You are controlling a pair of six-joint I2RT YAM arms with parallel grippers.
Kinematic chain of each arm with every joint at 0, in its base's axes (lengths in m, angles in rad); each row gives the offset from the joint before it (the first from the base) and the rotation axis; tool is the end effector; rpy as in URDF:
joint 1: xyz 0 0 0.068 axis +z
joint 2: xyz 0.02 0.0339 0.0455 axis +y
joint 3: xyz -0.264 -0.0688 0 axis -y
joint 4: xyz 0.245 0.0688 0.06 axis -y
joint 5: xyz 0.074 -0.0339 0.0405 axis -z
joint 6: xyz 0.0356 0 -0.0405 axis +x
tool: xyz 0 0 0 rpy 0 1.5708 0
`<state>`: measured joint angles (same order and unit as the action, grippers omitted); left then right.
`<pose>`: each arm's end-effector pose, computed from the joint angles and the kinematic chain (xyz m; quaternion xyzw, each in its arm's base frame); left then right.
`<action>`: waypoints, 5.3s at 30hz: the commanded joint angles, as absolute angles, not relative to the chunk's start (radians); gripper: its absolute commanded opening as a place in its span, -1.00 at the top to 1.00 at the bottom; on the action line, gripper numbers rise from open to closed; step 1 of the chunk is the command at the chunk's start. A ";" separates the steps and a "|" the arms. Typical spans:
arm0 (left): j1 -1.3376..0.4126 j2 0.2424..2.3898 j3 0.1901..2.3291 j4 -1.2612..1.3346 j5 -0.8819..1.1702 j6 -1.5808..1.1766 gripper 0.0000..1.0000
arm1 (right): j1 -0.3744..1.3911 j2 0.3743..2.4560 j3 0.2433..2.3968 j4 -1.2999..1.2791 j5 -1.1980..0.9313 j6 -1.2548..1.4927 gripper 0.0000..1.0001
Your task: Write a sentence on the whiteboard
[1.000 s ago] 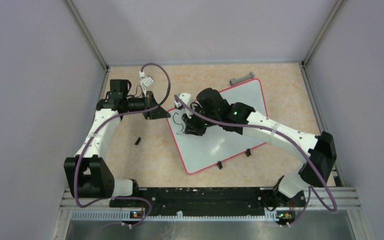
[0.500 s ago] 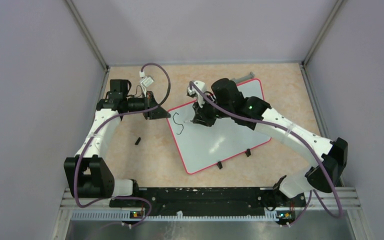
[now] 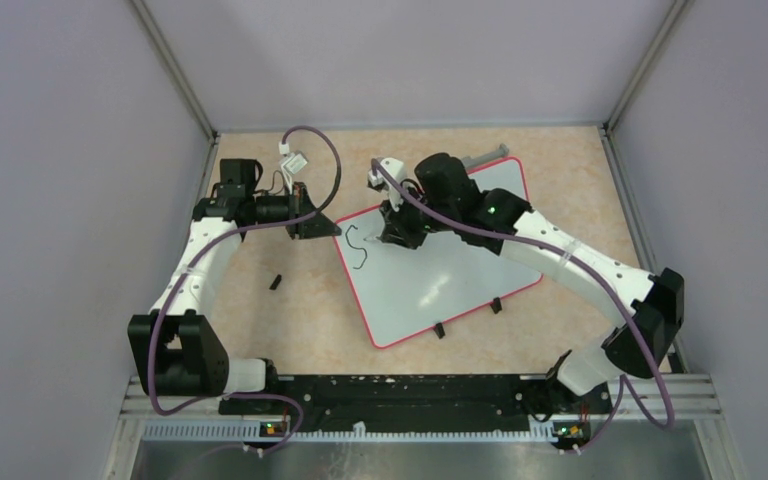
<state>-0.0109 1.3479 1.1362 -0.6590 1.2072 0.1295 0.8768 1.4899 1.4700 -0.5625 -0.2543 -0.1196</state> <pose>0.2692 -0.0362 0.3119 0.2484 0.7578 -0.5155 0.3134 0.2076 0.2635 0.3721 -0.4701 0.7384 0.2776 0.3959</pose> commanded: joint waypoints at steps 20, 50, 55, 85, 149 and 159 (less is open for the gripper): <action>-0.011 1.331 1.135 -0.643 1.204 0.150 1.00 | 0.782 1.418 1.420 -0.561 -0.220 -0.141 1.00; -0.011 1.324 1.135 -0.641 1.202 0.149 1.00 | 0.830 1.516 1.533 -0.539 -0.250 -0.125 1.00; -0.011 1.330 1.137 -0.642 1.202 0.149 1.00 | 0.831 1.501 1.485 -0.540 -0.252 -0.127 1.00; -0.011 1.326 1.130 -0.641 1.193 0.150 1.00 | 0.801 1.421 1.384 -0.581 -0.211 -0.154 1.00; -0.011 1.330 1.124 -0.640 1.195 0.159 1.00 | 0.752 1.400 1.389 -0.591 -0.185 -0.156 1.00; -0.012 1.335 1.124 -0.638 1.196 0.159 1.00 | 0.723 1.401 1.425 -0.601 -0.156 -0.174 1.00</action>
<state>-0.0101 1.3483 1.1343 -0.6563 1.1755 0.1326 0.7536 1.4021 1.3716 -0.6231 -0.2379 -0.1566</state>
